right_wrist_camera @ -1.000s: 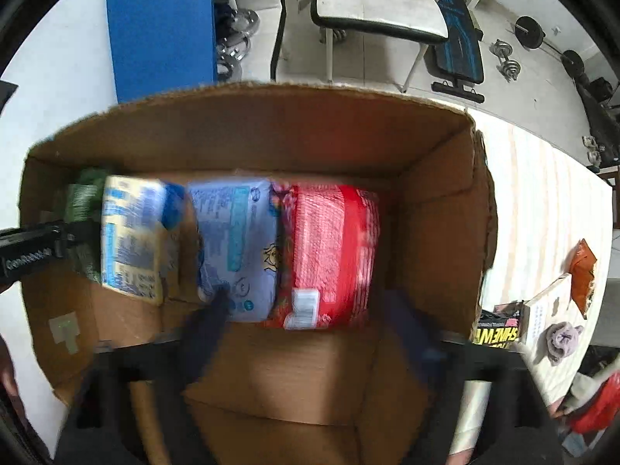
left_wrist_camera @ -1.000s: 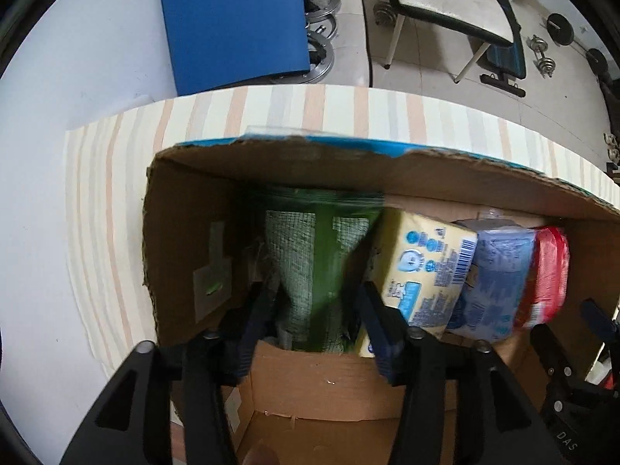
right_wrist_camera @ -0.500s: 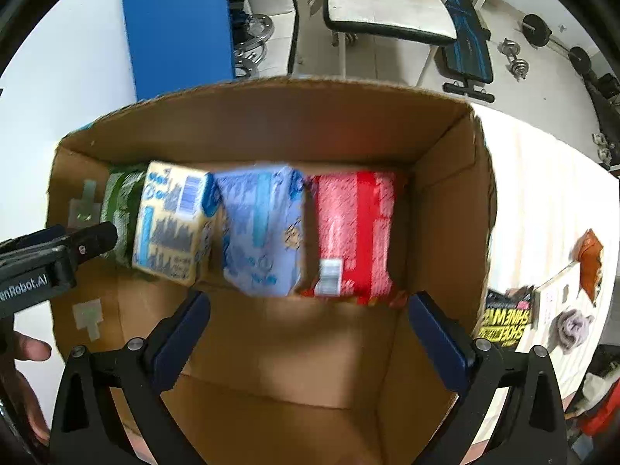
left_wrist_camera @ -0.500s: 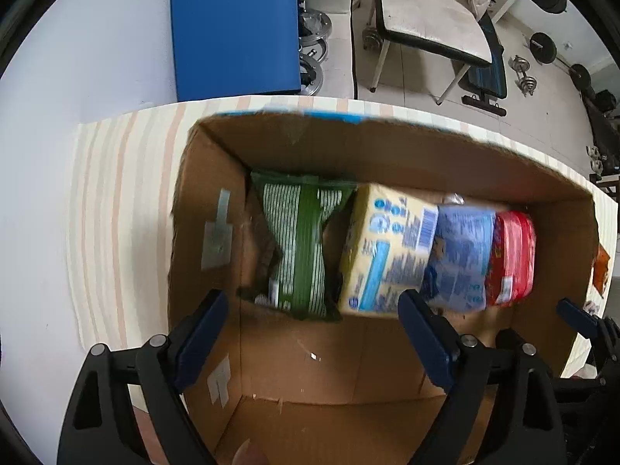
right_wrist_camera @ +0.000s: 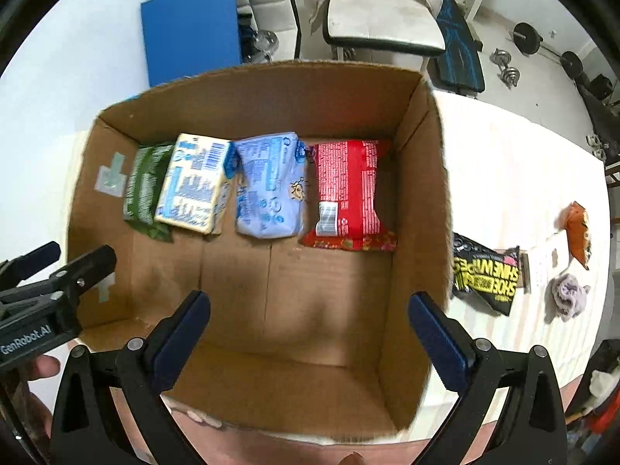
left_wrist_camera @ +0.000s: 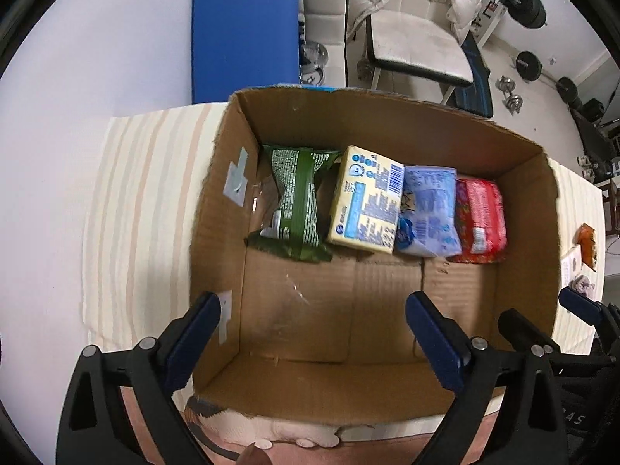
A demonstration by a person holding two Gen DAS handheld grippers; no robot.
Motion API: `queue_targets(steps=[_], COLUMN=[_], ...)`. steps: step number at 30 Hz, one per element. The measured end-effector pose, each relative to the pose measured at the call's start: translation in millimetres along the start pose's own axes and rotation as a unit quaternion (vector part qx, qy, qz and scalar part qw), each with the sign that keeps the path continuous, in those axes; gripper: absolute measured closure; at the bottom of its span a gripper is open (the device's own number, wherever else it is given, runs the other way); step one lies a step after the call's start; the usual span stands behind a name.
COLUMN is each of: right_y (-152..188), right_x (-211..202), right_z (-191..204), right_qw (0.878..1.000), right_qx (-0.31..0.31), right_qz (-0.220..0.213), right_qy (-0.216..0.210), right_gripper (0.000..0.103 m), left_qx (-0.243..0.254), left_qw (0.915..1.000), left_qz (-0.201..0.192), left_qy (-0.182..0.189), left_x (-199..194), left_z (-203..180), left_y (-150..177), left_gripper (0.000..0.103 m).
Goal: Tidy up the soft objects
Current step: 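Lower the green pouch and red bag into the box and release both, then grasp the shoe shine wipes with the left tool while the right grasps the lilac plush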
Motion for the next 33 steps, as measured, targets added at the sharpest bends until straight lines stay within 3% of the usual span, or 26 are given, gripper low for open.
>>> queue_targets(steps=[7,14,18,22,25,28,30,33], right_y=[15.5,42.1,50.5,54.4,58.6,66.4,70.8,76.6], right_x=[-52.4,-94.4,-116.0,-137.0,-147.3,-154.5,-154.2,-151.0], right_z=[3.2,9.6,0.2,-42.3,-90.1,-165.9,-214.3,-278.7], right_qw=[0.999,0.996,0.992,0.988,0.988,0.987,0.984,0.979], right_qx=[-0.011,-0.01,0.008,0.036,0.062,0.108,0.138,0.177], right_qz=[-0.047,-0.07,-0.085,-0.11,-0.109,-0.108,-0.101,-0.094], right_qy=[-0.01,-0.047,-0.094,-0.099,-0.092,-0.058,-0.04,-0.026], right_gripper=[0.0,0.0,0.0,0.0,0.0,0.0,0.0,0.0], left_qx=[-0.006,-0.013,0.004,0.043,0.057,0.046,0.045,0.038], left_qw=[0.9987,0.9961,0.9914,0.9898,0.9924,0.9946,0.9915,0.9873], left_qz=[-0.051,-0.087,-0.126,-0.135,-0.109,-0.049,-0.016,0.036], left_qy=[0.007,0.003,-0.033,-0.019,0.002,0.079,0.121,0.15], left_x=[-54.4,-97.4,-121.3,-131.8,-129.5,-115.9,-105.9,-75.2], left_z=[1.5,-2.5,-23.1,-75.4,-128.1,-196.6,-239.1,-305.9], left_y=[25.4,38.1,33.3,30.9,31.5,38.8,40.6,39.1], left_gripper=[0.005,0.005,0.005,0.005,0.005,0.005,0.005,0.005])
Point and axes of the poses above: each gripper's, at about its wrist camera, not at the fingertips, and x roughly the way its jaws point, z to its left, y to its underside, the point moved 10 cm from there along x, roughly the way its jaws point, and after that the axes turned 7 degrees about -y, right-handed, at the moved point
